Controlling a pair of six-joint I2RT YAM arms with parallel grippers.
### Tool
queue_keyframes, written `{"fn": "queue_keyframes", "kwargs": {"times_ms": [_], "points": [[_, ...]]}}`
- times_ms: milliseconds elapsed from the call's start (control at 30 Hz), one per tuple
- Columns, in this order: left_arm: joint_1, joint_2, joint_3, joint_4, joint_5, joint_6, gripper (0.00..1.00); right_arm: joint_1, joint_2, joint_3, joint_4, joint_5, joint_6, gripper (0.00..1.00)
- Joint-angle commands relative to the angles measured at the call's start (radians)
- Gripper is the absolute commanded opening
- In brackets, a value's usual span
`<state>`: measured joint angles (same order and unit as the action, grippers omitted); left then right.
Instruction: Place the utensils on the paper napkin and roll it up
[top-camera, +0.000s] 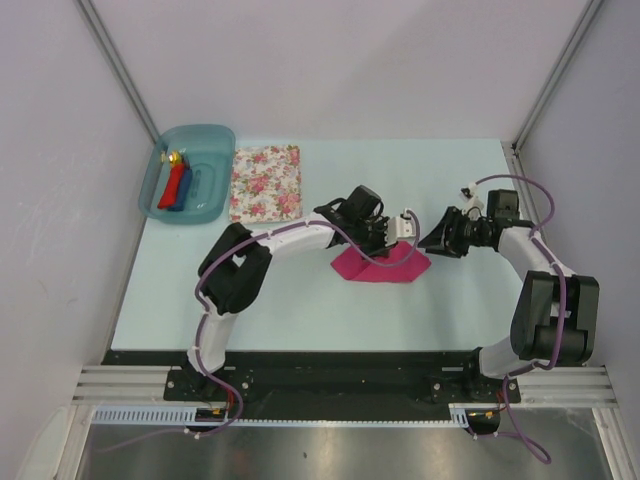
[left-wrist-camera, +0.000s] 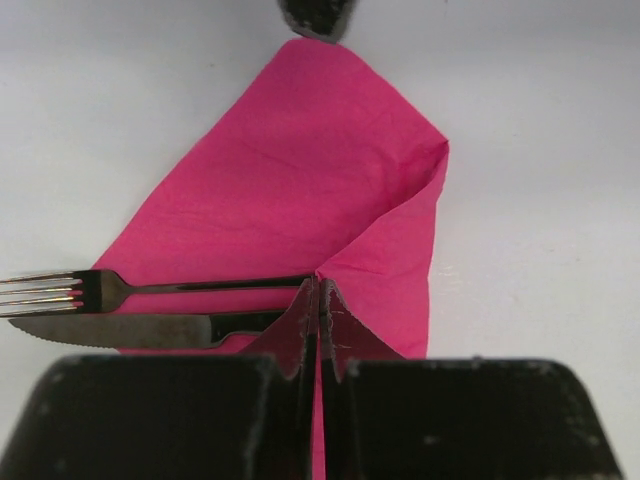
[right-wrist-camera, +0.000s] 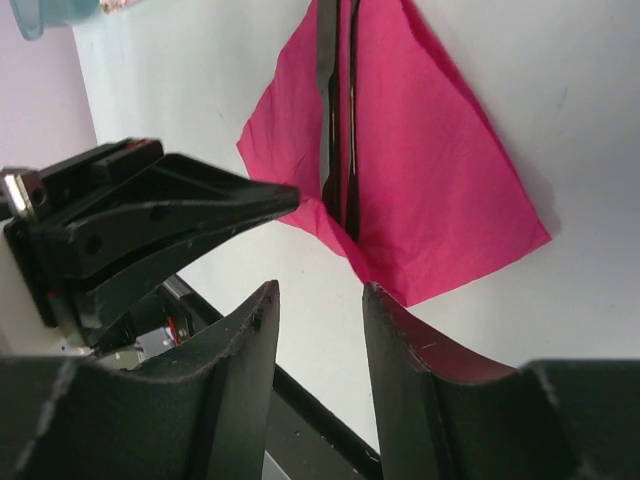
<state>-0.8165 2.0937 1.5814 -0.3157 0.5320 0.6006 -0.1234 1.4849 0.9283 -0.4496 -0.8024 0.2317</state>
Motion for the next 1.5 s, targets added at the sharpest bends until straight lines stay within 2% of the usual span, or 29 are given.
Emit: {"fn": "queue_keyframes", "kwargs": {"times_ms": [0,433,733,833,867,933,967,1067,1100,1200,1300,1333,1467], "points": [[0.011,0.02,0.048,0.032,-0.013,-0.013,0.0,0.042,0.009,-0.022,0.032,-0.015,0.001,0.43],[0.014,0.054,0.043,0.053,-0.055,-0.01,0.0,0.2,0.106,-0.042,0.065,0.015,-0.017,0.4],[0.014,0.065,0.045,0.06,-0.064,-0.016,0.0,0.241,0.242,0.001,0.078,0.049,-0.015,0.31],[0.014,0.052,0.043,0.058,-0.063,-0.031,0.07,0.24,0.27,0.004,0.081,0.065,-0.012,0.3],[0.019,0.043,0.042,0.055,-0.06,-0.048,0.16,0.24,0.275,0.006,0.081,0.072,-0.011,0.3],[0.027,0.022,0.025,0.053,-0.043,-0.08,0.25,0.24,0.287,0.01,0.078,0.077,-0.011,0.29],[0.039,-0.012,0.014,0.067,-0.024,-0.14,0.34,0.238,0.293,0.012,0.077,0.08,-0.011,0.28],[0.069,-0.084,-0.059,0.111,0.029,-0.285,0.45,0.237,0.31,0.02,0.074,0.083,-0.009,0.27],[0.077,-0.102,-0.096,0.122,0.043,-0.321,0.45,0.237,0.314,0.023,0.071,0.085,-0.008,0.27],[0.1,-0.158,-0.161,0.167,0.097,-0.468,0.45,0.237,0.325,0.03,0.068,0.085,-0.005,0.26],[0.112,-0.182,-0.208,0.227,0.155,-0.628,0.41,0.237,0.337,0.04,0.066,0.08,-0.002,0.25],[0.119,-0.184,-0.224,0.277,0.172,-0.721,0.38,0.238,0.341,0.04,0.065,0.08,-0.002,0.25],[0.12,-0.175,-0.3,0.406,0.232,-0.903,0.3,0.238,0.345,0.043,0.063,0.089,-0.005,0.2]]}}
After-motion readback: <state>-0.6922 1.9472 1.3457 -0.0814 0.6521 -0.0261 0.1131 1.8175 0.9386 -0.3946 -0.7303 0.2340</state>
